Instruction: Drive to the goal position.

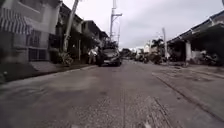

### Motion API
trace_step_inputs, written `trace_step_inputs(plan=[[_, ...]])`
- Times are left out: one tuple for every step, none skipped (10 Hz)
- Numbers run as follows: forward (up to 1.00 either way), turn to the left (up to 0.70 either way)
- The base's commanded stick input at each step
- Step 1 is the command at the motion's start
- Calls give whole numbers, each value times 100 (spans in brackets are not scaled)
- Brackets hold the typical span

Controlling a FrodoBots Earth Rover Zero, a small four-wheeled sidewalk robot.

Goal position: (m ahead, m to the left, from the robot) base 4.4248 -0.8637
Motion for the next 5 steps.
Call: trace_step_inputs(plan=[[70,0],[70,0],[70,0],[70,0],[70,0]])
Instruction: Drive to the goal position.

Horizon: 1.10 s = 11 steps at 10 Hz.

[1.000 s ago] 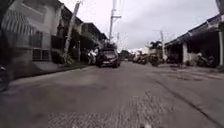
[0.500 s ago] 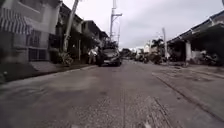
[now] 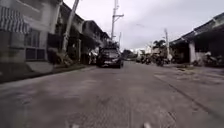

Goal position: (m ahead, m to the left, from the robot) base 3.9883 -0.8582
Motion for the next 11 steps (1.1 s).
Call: trace_step_inputs(plan=[[70,0],[70,0],[70,0],[70,0],[70,0],[70,0],[70,0],[70,0],[70,-15],[70,-35],[70,-35]])
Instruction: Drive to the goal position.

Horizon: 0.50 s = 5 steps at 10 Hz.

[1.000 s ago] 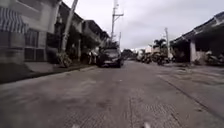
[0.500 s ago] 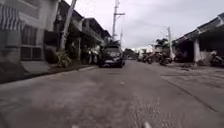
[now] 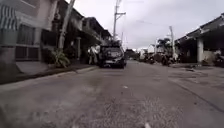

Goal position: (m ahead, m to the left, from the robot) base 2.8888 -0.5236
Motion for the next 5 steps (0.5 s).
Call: trace_step_inputs(plan=[[70,-35],[70,-35],[70,-35],[70,-35],[70,-33]])
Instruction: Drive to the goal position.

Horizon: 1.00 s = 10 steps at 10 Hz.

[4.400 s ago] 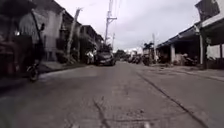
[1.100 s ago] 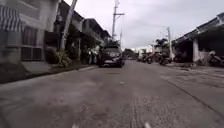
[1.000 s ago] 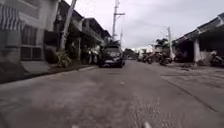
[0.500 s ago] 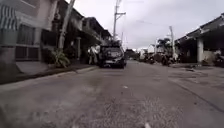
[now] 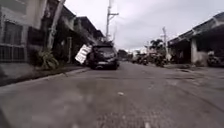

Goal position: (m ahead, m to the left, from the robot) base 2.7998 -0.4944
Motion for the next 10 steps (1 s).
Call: trace_step_inputs(plan=[[70,-28],[70,-22],[70,-16],[70,-11],[70,-5],[70,-1],[70,-8],[70,-16],[70,-23],[70,-30]])
